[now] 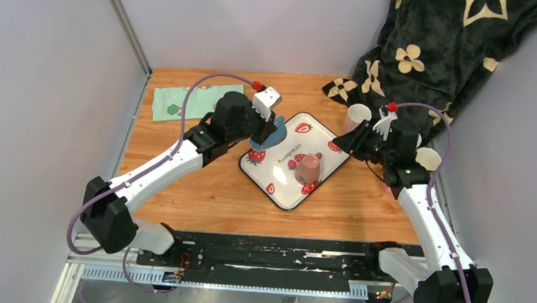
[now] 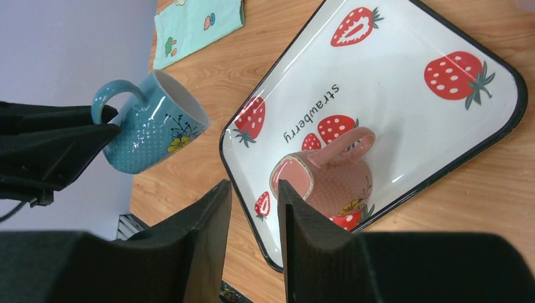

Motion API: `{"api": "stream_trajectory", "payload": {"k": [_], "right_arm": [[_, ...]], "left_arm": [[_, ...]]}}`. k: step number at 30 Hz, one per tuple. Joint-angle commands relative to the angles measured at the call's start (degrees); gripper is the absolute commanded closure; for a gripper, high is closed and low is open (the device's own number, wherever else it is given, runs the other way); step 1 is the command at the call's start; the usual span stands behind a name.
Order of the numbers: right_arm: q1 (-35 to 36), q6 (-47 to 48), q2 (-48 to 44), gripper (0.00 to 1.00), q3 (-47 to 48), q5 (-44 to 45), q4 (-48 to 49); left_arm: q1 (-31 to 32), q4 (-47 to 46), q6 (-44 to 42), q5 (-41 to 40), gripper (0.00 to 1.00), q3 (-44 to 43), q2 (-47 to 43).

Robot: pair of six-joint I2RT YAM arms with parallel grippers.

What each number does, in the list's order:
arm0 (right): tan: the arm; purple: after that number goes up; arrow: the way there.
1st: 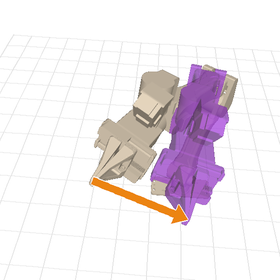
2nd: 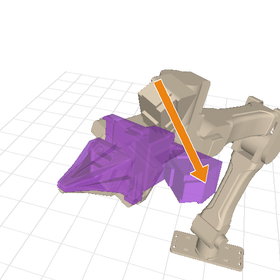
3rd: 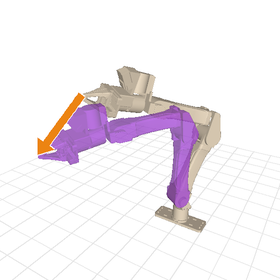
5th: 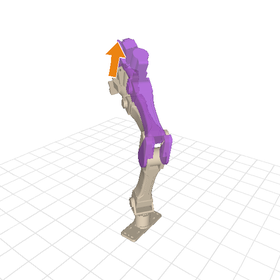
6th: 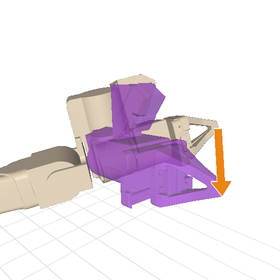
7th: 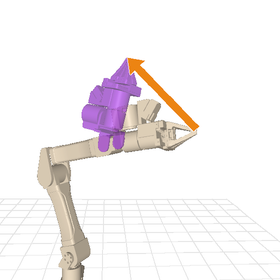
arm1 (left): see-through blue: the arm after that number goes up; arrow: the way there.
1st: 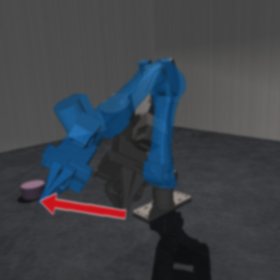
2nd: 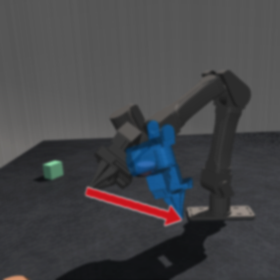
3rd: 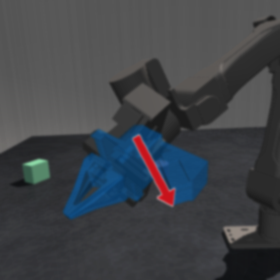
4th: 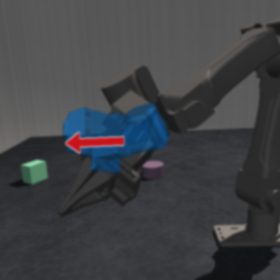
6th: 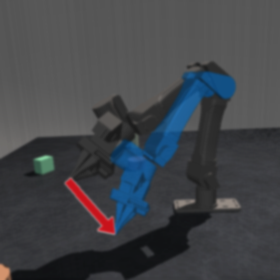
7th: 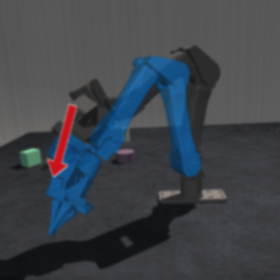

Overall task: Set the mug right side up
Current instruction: Turn over the cup on the tray.

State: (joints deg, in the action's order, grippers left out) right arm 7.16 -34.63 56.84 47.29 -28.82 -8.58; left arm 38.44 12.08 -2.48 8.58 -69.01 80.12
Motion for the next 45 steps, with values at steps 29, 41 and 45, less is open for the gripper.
{"api": "stream_trajectory", "payload": {"k": [29,41,45], "right_arm": [[9.92,-31.18,6.26,0.6,3.15,0.95,-2.81],[13.97,-35.87,10.1,0.59,3.16,-2.75,2.64],[14.93,-36.93,10.44,0.57,3.16,-2.89,4.35]], "left_arm": [[0.24,-33.01,-38.49,19.11,1.0,26.62,-13.23],[0.24,-48.83,-46.93,20.04,1.0,35.44,-15.46],[0.24,-49.17,-47.76,20.67,1.0,35.77,-15.52]]}}
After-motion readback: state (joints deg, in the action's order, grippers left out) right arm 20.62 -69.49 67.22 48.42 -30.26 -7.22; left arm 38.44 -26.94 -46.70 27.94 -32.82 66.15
